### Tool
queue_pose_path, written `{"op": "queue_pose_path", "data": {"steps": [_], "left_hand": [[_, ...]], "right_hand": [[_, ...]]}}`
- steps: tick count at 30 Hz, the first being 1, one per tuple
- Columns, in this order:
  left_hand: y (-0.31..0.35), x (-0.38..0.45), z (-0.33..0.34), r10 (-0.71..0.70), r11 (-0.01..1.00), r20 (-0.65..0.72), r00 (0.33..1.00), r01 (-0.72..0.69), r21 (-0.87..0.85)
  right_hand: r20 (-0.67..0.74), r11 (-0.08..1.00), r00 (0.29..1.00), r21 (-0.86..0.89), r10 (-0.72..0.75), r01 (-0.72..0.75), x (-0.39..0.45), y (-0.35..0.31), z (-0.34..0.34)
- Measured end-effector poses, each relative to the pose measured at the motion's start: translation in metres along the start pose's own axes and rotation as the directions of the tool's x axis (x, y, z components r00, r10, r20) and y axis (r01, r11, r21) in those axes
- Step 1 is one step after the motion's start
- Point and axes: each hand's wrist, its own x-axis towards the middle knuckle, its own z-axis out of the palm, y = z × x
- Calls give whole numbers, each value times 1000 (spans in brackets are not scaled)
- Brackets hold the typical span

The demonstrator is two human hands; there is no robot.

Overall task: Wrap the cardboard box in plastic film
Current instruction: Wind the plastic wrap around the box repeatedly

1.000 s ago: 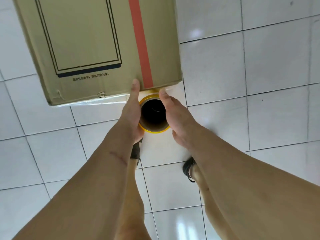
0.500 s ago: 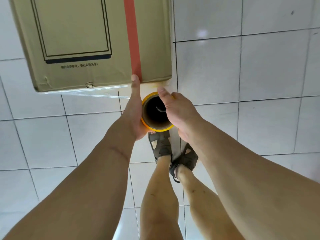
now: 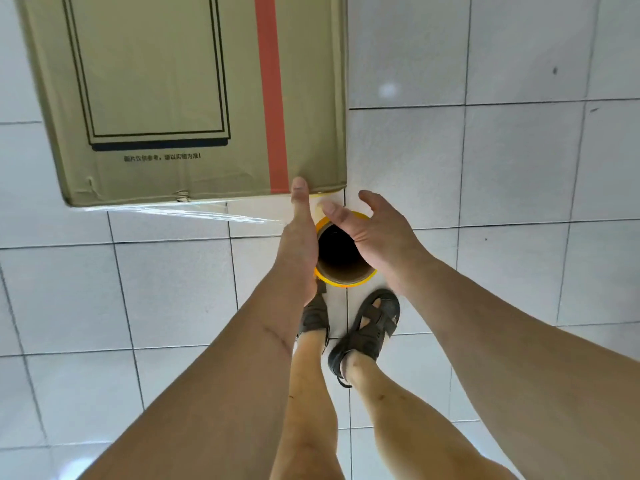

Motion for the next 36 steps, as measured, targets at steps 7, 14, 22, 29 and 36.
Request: {"op": "queue_pose_path", "data": {"steps": [7,14,22,29,36], "left_hand": [[-7,-14,11,-16,995,145,989,31,-98],[-2,12,34,19,999,-48,999,-21,-33],[6,-20,75,-1,967,54,999,15,-255],[8,-16,108,-3,887,-17,1000,-5,-461],[8,-10,126,47,782,-29,998,-55,-621]], "right_hand": [[34,997,998,50,60,-62,-1,6,-8],[150,992,987,100,63,-79,13,3,-35],[134,984,988,-150,-77,97,33,-12,-65],[266,983,957,-101,-119,150,43,-12,-101],[302,951,933,-176,-196,256,54,-41,-114]]}}
